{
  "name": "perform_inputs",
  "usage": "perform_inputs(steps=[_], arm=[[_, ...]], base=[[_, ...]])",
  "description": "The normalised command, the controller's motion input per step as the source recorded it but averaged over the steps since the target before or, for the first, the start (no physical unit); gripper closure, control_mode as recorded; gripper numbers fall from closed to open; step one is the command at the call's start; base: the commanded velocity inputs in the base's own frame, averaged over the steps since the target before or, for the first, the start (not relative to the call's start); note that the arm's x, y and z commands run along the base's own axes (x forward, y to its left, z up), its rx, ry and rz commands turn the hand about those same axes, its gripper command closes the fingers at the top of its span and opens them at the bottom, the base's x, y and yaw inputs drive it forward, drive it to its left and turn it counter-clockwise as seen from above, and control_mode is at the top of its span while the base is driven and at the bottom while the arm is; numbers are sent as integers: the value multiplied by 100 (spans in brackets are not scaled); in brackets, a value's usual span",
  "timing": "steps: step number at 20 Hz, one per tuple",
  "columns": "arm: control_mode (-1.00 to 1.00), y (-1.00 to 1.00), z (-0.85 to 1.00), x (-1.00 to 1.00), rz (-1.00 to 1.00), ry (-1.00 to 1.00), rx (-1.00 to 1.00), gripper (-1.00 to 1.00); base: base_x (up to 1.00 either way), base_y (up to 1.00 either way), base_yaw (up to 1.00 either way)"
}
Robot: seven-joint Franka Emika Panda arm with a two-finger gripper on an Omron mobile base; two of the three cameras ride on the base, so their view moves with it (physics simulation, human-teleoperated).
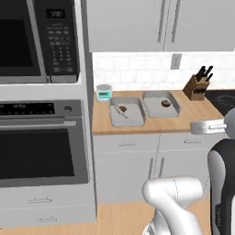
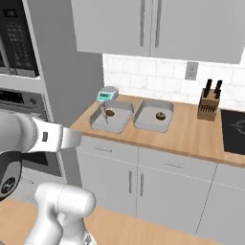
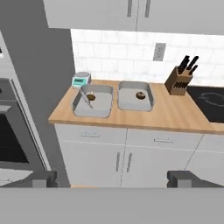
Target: Place one mushroom and one fish in each tupperware on the nearby counter, to pack two identical lunches.
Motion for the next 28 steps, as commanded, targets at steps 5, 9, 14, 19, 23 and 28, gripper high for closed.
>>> perform_inputs(steps=[5, 9, 14, 19, 23, 28], arm=[[100, 0, 0, 0, 0, 0, 0, -100], [100, 0, 0, 0, 0, 0, 0, -100], [100, 0, 0, 0, 0, 0, 0, -100], [100, 0, 0, 0, 0, 0, 0, -100], [100, 0, 0, 0, 0, 0, 0, -100], [100, 0, 0, 0, 0, 0, 0, -100]], base=[[-29, -2, 75], [-19, -1, 78], [-8, -3, 80], [-1, 5, 84], [12, 41, 80], [65, 85, 50]])
